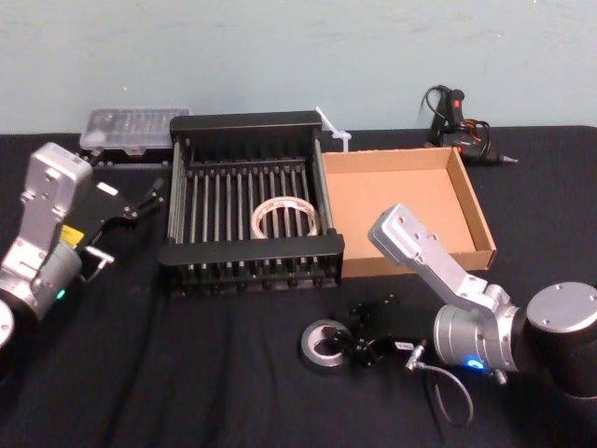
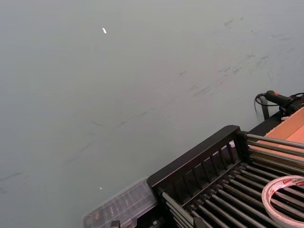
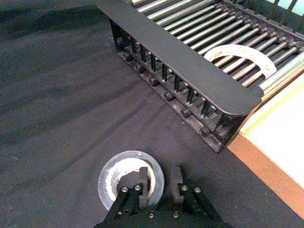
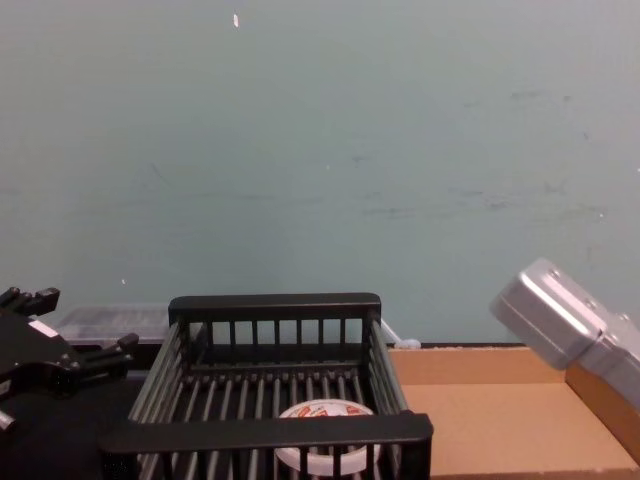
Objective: Pick up the white tape and place it into the black box , Pick up the silver tape and place it into the brown box.
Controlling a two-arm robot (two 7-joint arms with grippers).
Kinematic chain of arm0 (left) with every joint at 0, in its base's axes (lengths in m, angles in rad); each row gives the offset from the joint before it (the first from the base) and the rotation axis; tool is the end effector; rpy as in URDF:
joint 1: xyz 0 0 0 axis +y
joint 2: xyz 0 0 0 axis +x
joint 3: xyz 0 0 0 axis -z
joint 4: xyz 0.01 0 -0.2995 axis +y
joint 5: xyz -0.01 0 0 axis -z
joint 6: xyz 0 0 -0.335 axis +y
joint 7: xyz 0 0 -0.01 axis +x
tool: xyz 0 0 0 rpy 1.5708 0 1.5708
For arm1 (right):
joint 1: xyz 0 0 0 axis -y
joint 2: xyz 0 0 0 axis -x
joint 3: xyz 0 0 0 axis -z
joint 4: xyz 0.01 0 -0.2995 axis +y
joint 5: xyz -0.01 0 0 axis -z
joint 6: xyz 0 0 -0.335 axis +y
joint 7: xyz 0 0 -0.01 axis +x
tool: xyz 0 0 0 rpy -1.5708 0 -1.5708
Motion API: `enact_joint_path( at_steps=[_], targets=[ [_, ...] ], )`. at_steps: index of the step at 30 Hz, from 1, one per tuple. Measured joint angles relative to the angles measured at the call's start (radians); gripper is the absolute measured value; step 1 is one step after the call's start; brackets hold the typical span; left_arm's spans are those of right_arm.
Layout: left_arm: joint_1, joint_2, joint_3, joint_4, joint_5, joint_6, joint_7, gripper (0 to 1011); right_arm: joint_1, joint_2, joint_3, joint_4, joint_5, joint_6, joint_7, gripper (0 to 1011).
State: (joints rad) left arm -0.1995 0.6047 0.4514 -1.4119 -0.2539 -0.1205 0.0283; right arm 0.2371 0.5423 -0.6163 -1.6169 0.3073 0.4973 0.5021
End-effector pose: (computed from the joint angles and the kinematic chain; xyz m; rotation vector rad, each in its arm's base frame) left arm 0.3844 0.0812 -0.3150 0.3046 -0.2850 1.2480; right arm 0.3650 0.0224 -0.2839 -0.5930 0.1923 -0.5654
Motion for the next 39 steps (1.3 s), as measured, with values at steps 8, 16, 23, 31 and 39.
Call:
enact_joint_path(
  at_steps=[8,16,23,31,39],
  targets=[
    [0.0,0.0,0.0,0.0,0.0,0.0,0.0,1001,0.0,0.0,0.0,0.0,0.0,0.0,0.0,162],
    [0.0,0.0,0.0,0.0,0.0,0.0,0.0,1001,0.0,0.0,0.0,0.0,0.0,0.0,0.0,162],
    [0.0,0.0,0.0,0.0,0.0,0.0,0.0,1001,-0.007,0.004,0.011,-0.013,0.008,0.0,0.007,162],
    [0.0,0.0,0.0,0.0,0.0,0.0,0.0,1001,-0.031,0.028,0.054,-0.06,0.04,0.01,-0.001,162],
    [0.0,0.0,0.0,0.0,0.0,0.0,0.0,1001,-0.057,0.063,0.113,-0.112,0.073,0.01,-0.036,162]
  ],
)
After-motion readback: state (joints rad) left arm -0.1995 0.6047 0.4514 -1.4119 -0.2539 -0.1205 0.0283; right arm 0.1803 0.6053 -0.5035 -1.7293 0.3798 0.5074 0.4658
